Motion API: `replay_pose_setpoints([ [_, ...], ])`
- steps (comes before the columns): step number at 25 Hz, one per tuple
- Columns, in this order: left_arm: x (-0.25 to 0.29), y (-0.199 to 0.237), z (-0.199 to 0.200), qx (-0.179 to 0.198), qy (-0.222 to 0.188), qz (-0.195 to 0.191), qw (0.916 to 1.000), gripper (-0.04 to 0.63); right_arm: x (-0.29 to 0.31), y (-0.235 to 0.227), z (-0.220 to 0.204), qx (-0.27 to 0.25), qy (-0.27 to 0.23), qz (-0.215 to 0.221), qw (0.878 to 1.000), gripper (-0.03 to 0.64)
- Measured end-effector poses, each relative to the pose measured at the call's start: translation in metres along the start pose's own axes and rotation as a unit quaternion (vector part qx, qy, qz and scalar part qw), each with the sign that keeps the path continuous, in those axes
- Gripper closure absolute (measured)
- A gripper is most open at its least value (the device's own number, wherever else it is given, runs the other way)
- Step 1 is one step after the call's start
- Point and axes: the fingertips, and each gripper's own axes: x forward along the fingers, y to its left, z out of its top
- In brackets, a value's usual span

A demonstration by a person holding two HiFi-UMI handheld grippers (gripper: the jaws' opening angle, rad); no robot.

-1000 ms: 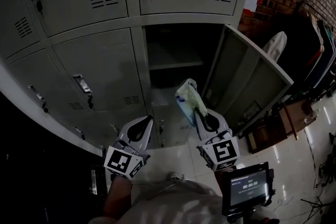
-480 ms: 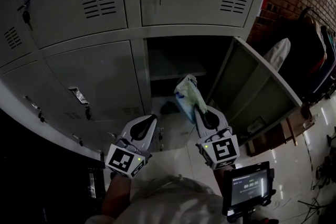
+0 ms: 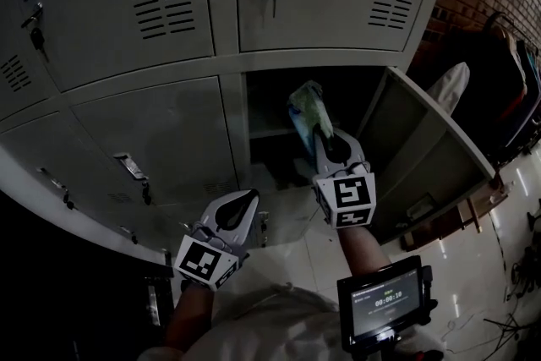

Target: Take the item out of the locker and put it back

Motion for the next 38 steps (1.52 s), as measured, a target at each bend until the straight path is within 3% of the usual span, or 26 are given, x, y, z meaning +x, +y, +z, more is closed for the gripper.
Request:
replay_pose_setpoints([
  [6, 0.008, 0.009, 0.001, -0.005, -0.003, -0.005, 1.0000, 0.595, 0.054, 0.007, -0.014, -0.014, 0.041, 0.018, 0.999, 0.609],
  [11, 0.009, 0.017, -0.001, -0.007, -0.005, -0.002, 1.0000, 0.595, 0.060, 0.013, -0.023, -0.015, 0.039, 0.019, 0.999, 0.598],
  [13, 0.009, 0.020, 0.001, -0.009, -0.007, 0.002, 0.9999, 0.595, 0.061, 0.015, -0.023, -0.008, 0.036, 0.027, 0.999, 0.538],
  [19, 0.008, 0.025, 0.009, -0.010, -0.016, 0.003, 0.9998, 0.595, 0.054, 0.007, 0.003, 0.025, -0.019, 0.011, 0.999, 0.255],
  [23, 0.003, 0.026, 0.010, -0.011, -0.015, 0.006, 0.9998, 0.595, 0.024, -0.001, 0.028, 0.057, -0.073, -0.005, 0.996, 0.219],
  [25, -0.002, 0.025, 0.010, -0.012, -0.015, 0.007, 0.9998, 0.595, 0.002, -0.003, 0.031, 0.067, -0.084, -0.012, 0.994, 0.236],
  [26, -0.004, 0.025, 0.010, -0.012, -0.015, 0.007, 0.9998, 0.595, -0.009, -0.002, 0.029, 0.071, -0.086, -0.013, 0.994, 0.282],
  [30, -0.015, 0.024, 0.011, -0.018, -0.016, 0.005, 0.9997, 0.595, -0.047, 0.018, 0.018, 0.099, -0.085, 0.010, 0.991, 0.615],
  [38, -0.043, 0.001, 0.003, -0.025, 0.000, -0.010, 0.9996, 0.595, -0.096, 0.081, 0.011, 0.111, -0.064, 0.067, 0.989, 0.617],
])
